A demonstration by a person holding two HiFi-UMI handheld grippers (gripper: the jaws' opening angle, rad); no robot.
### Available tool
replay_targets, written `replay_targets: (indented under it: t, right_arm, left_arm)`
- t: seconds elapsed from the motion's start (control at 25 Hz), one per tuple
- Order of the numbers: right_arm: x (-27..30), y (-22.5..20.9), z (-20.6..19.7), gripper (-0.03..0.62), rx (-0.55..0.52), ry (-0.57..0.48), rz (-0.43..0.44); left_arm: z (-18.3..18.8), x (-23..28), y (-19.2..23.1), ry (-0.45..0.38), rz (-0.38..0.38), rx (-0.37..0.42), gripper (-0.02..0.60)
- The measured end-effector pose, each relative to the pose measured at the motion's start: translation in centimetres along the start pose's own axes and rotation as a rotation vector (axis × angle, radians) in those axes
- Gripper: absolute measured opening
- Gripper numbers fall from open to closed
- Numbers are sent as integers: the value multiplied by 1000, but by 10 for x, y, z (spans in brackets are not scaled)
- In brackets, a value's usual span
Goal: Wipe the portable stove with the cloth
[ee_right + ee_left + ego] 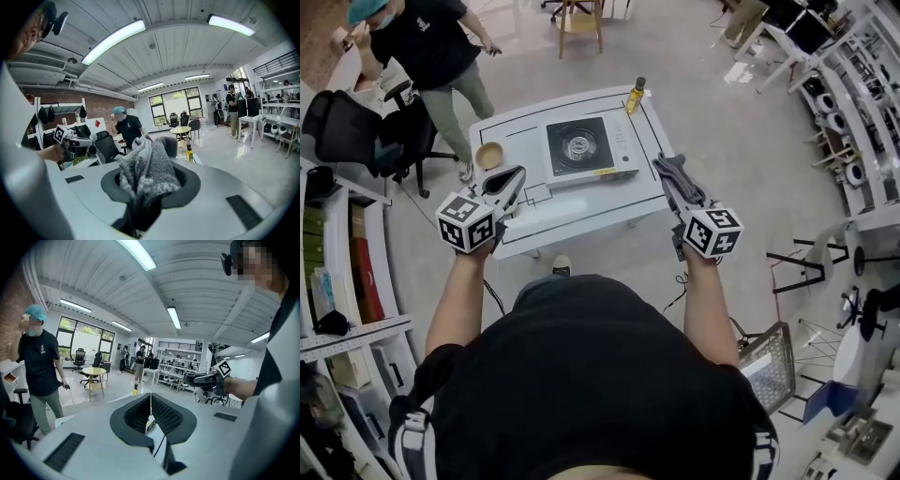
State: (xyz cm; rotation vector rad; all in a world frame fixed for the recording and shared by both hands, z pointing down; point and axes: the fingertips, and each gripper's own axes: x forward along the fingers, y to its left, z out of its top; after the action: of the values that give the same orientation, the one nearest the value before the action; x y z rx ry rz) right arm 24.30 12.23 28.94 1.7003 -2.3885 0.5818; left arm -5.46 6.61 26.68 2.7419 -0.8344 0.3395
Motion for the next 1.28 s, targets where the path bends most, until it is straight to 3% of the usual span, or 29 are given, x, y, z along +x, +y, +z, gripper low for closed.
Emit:
replay_targets:
  t: [0.64,1.28]
  right_arm:
    - [108,-4,23,118,9,39,-27]
    - [149,5,16,117,8,77,-74]
  left_arm:
    - [21,64,96,20,-99,-7,25]
    - [22,86,135,36,-195,2,25]
